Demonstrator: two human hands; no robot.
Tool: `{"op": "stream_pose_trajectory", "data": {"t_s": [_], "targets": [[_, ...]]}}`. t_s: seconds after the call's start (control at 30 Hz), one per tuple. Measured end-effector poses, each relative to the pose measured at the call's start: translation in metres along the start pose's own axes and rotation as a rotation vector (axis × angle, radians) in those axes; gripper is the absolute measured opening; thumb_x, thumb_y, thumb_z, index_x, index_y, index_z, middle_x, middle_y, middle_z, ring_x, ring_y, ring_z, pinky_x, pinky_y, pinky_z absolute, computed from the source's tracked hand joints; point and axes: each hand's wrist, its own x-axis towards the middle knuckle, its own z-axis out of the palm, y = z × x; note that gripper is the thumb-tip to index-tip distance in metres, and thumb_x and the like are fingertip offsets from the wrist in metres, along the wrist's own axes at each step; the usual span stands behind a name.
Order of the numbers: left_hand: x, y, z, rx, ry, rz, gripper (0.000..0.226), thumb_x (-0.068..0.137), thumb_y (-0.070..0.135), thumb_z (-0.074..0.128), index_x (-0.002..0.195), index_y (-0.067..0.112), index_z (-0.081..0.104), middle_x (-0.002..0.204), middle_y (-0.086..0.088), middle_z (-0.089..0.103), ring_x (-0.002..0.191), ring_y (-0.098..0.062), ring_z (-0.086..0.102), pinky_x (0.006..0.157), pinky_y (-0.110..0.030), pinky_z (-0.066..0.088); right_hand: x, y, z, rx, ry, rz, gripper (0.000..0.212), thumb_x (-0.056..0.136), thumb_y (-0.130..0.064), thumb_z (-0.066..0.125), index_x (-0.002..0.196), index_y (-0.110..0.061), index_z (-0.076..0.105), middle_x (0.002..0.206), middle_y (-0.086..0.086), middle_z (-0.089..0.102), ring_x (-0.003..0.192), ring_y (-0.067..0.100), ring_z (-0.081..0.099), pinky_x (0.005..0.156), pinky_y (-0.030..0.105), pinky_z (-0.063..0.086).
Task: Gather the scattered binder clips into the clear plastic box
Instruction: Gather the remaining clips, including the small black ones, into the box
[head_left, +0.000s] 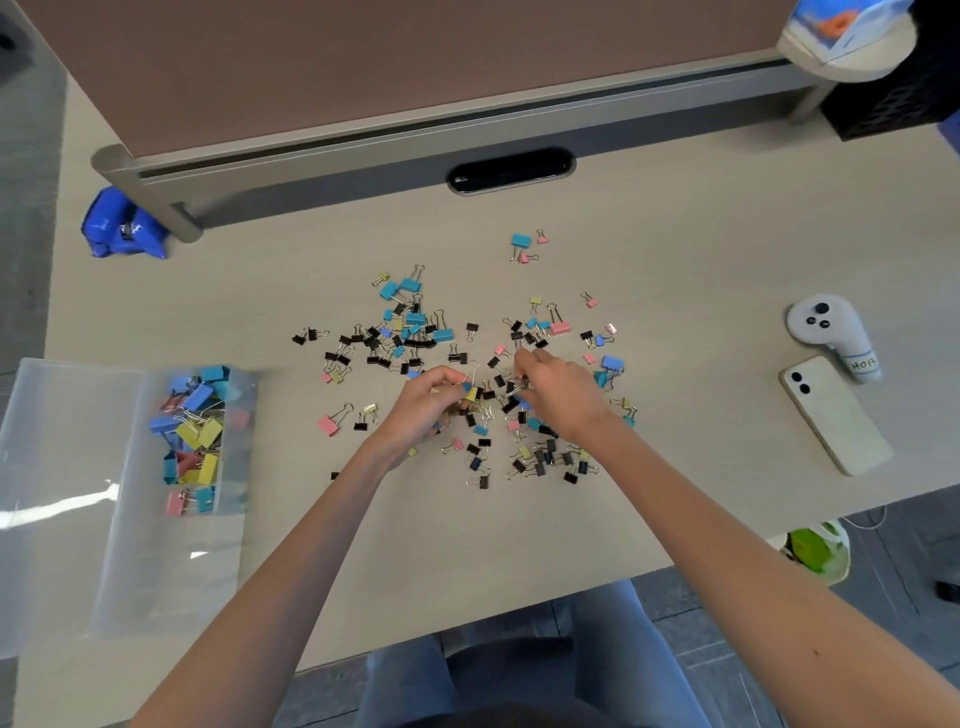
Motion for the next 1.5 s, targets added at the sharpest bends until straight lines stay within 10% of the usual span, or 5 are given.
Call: {"op": "stream_pose_trajectory", "data": {"t_s": [0.33, 0.77, 1.5], "targets": [[-0.042, -0.026, -0.078, 0.254, 0.262, 0.155, 0.002, 0.087, 0.018, 0.066, 0.087, 0.017, 0.068, 0.085, -0.001, 0.069, 0.082, -0.017, 0.062, 0.078, -0.032, 0.048, 0.020, -0.092, 0.001, 0.115, 0.011, -0.135, 0.022, 0.093, -0.021, 0.056, 0.111, -0.012, 0.047, 0.109, 0.007, 0.057, 0.089, 0.031, 0.060, 0.069, 0.035, 0.045], [-0.141, -0.080, -0.199, 0.425, 0.590, 0.082, 0.008, 0.085, 0.016, 0.069, 0.085, 0.023, 0.063, 0.080, 0.010, 0.063, 0.071, -0.013, 0.057, 0.064, -0.027, 0.042, 0.034, -0.230, 0.022, 0.407, -0.050, -0.236, 0.019, 0.091, -0.028, 0.062, 0.102, -0.015, 0.055, 0.108, 0.002, 0.064, 0.092, 0.025, 0.060, 0.071, 0.034, 0.045], [-0.139, -0.117, -0.239, 0.940, 0.486, 0.094, 0.012, 0.087, 0.012, 0.061, 0.096, 0.013, 0.069, 0.092, -0.008, 0.061, 0.084, -0.029, 0.059, 0.064, -0.029, 0.039, 0.031, -0.303, 0.050, 0.521, -0.046, -0.190, 0.017, 0.087, -0.020, 0.066, 0.100, -0.012, 0.060, 0.087, 0.003, 0.063, 0.068, 0.014, 0.046, 0.060, 0.028, 0.037]]}}
